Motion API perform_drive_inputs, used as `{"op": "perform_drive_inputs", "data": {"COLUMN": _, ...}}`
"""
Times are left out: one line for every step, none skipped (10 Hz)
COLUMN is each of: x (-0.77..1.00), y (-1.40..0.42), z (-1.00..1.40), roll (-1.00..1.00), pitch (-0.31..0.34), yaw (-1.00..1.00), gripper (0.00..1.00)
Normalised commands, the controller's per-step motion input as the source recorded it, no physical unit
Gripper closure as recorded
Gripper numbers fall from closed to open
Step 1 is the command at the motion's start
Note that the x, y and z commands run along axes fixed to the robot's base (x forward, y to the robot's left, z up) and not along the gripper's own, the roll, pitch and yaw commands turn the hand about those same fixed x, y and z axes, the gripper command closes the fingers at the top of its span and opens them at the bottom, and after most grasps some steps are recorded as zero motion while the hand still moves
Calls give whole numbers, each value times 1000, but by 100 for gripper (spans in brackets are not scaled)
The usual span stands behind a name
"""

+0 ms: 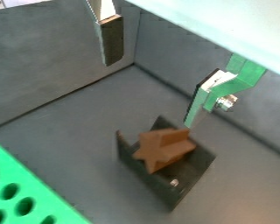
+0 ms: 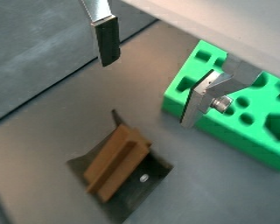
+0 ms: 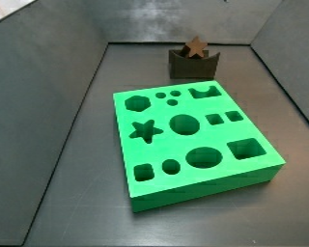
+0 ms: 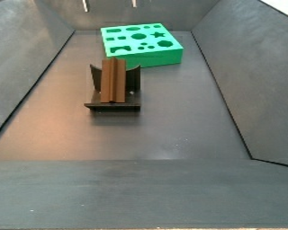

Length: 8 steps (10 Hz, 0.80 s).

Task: Pick up the star object. Move up. Place the star object on the fixture. Regrasp the star object. Move to above the board. Insert the star object.
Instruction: Regrasp the star object.

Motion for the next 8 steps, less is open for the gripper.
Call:
{"op": "perform_drive_inputs", "data": {"x": -10, "y": -15, "z": 14, "roll": 1000, "pitch": 19, "yaw": 35, "gripper": 0}}
{"op": "perform_drive_inputs", "data": {"x": -1, "y": -15, "z": 11, "roll": 1000, "pitch": 20, "yaw": 37, "gripper": 0}}
{"op": "perform_drive_inputs", "data": {"x": 16, "y": -23, "z": -5, "roll": 1000, "pitch": 27, "yaw": 40, "gripper": 0}}
{"op": "perform_drive_inputs", "data": {"x": 32, "y": -22, "z": -8, "roll": 1000, "pitch": 37, "yaw": 44, "gripper": 0}}
{"op": "perform_drive_inputs", "data": {"x": 42, "y": -25, "z": -1, "roll": 1000, "pitch": 48, "yaw": 48, "gripper": 0}}
{"op": "perform_drive_inputs", "data": {"x": 57, "y": -28, "z": -5, "roll": 1000, "pitch": 62, "yaw": 54, "gripper": 0}}
{"op": "perform_drive_inputs", "data": {"x": 73, "y": -28, "z": -12, "roll": 1000, "pitch": 79, "yaw": 61, "gripper": 0}}
{"op": "perform_drive_inputs", "data": {"x": 87, "y": -33, "z": -12, "roll": 1000, "pitch": 108, "yaw": 77, "gripper": 0}}
